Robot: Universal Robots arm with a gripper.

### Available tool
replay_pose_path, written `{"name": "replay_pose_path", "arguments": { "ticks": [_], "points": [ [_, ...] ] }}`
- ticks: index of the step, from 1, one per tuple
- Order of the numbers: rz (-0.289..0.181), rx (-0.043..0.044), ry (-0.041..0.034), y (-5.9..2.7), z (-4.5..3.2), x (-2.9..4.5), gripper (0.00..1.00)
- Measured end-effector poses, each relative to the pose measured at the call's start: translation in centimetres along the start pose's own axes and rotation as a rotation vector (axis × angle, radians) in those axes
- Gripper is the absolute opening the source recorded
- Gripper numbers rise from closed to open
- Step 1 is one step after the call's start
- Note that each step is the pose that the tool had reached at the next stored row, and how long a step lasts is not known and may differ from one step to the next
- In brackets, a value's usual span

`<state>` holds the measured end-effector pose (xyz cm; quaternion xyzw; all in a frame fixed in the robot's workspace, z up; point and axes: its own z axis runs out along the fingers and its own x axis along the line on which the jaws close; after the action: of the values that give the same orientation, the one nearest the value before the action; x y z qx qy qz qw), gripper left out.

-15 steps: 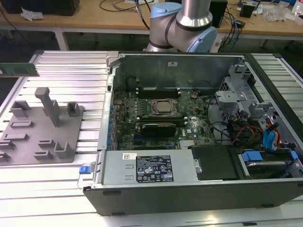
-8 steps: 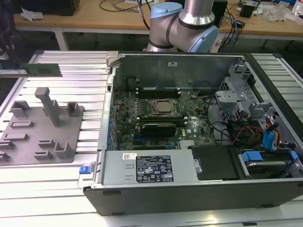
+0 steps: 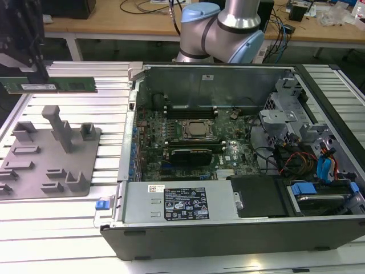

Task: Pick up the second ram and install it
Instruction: 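Pick up the second ram and move it above second insertion slot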

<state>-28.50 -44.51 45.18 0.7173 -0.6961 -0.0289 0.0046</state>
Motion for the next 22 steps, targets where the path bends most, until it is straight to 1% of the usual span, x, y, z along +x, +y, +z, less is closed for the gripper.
{"name": "replay_pose_path", "arguments": {
  "ticks": [2,3,4,6,7,8,9,13,17,19,21,22],
  "points": [
    [0.000,-0.0004,0.0000,-0.98,-0.04,0.03,0.09],
    [0.000,-0.0006,0.0000,-1.28,-0.06,0.04,0.09],
    [0.000,-0.0008,0.0000,-1.92,-0.09,0.06,0.09],
    [0.000,-0.0013,0.0000,-3.27,-0.15,0.10,0.09],
    [0.000,-0.0018,0.0000,-4.32,-0.19,0.13,0.09],
    [0.000,-0.0021,-0.0001,-4.98,-0.22,0.15,0.09],
    [0.000,-0.0024,-0.0001,-5.85,-0.25,0.17,0.09],
    [0.000,-0.0028,0.0000,-7.15,-0.30,0.21,0.09],
    [0.000,-0.0030,-0.0001,-8.73,-0.35,0.26,0.09],
    [0.000,-0.0032,-0.0001,-9.27,-0.36,0.28,0.09],
    [0.000,-0.0034,0.0000,-10.09,-0.38,0.30,0.09],
    [0.000,-0.0035,0.0000,-10.36,-0.39,0.31,0.09]
  ]
}}
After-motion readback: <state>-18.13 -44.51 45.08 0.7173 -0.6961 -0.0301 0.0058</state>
